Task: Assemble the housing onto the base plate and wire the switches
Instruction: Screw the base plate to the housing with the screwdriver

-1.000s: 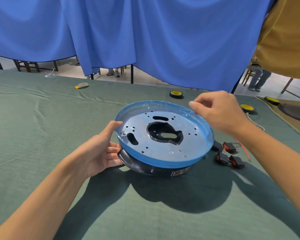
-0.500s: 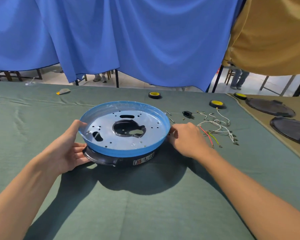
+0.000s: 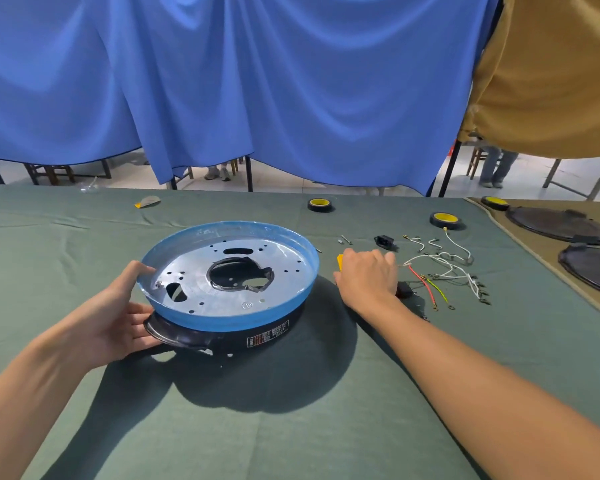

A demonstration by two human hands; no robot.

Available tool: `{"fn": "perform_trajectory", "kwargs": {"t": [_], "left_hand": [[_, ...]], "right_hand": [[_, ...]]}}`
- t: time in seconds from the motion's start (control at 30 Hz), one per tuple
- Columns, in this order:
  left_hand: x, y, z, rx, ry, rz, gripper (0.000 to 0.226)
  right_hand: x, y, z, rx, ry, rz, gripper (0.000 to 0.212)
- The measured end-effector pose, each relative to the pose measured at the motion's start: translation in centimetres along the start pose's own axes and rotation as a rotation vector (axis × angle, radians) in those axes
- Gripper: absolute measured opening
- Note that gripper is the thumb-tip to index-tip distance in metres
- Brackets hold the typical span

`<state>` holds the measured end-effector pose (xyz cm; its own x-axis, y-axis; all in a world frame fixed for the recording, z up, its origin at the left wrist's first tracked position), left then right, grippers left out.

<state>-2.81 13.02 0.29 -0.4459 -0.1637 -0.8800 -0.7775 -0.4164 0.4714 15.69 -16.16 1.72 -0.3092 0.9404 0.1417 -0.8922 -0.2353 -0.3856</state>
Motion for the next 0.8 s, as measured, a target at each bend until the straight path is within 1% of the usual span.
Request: {"fn": "perform_trajectory", "kwargs": {"t": [0.07, 0.17, 0.23, 0.3, 0.4, 0.5, 0.63, 0.73, 0.8], "left_hand": [[0.0, -0.1, -0.1, 0.011, -0.002, -0.007, 0.058], [-0.1, -0.5, -0.6, 0.028, -0.008, -0.015, 0.057], [-0.1, -0.8, -1.2, 0.058, -0.021, -0.015, 0.057], [-0.3, -1.3, -2.1, 0.095, -0.038, -0.017, 0.057], [-0.6, -2.1, -3.1, 0.136, -0.058, -0.016, 0.055], [-0.6, -2.7, -4.1, 0.19, -0.07, -0.005, 0.062], [-0.7, -2.9, -5.5, 0.269, -0.095, 0.007, 0.07], [-1.0, -3.1, -6.8, 0.293, -0.103, 0.003, 0.061], [-1.3, -3.3, -7.6, 0.294, -0.115, -0.002, 0.056]], "right_hand": [[0.1, -0.1, 0.3, 0.004, -0.056, -0.031, 0.018], [-0.6, -0.6, 2.1, -0.043, -0.291, -0.125, 0.015], [-1.3, -1.3, 3.8, -0.034, -0.495, -0.199, 0.025], [-1.6, -1.8, 5.7, 0.03, -0.715, -0.229, 0.041], [-1.3, -2.0, 8.2, 0.15, -1.009, -0.226, 0.049], [-0.3, -1.4, 9.7, 0.249, -1.192, -0.195, 0.043], [2.6, 0.1, 10.2, 0.368, -1.471, -0.212, 0.034], [5.2, 0.9, 9.9, 0.398, -1.626, -0.189, 0.032], [6.7, 1.2, 9.3, 0.398, -1.61, -0.136, 0.03]]}}
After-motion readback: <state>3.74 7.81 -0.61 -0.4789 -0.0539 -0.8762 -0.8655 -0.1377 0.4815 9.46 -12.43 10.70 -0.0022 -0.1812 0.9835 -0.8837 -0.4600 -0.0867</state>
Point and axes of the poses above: each hand's wrist, its own y-axis away from the middle knuckle, its own z-axis out of the back of the hand, x = y × z, the point moved 5 cm from there along -y, towards the middle knuckle, and after that the axes turned 9 degrees about -y, right-handed, at the moved point
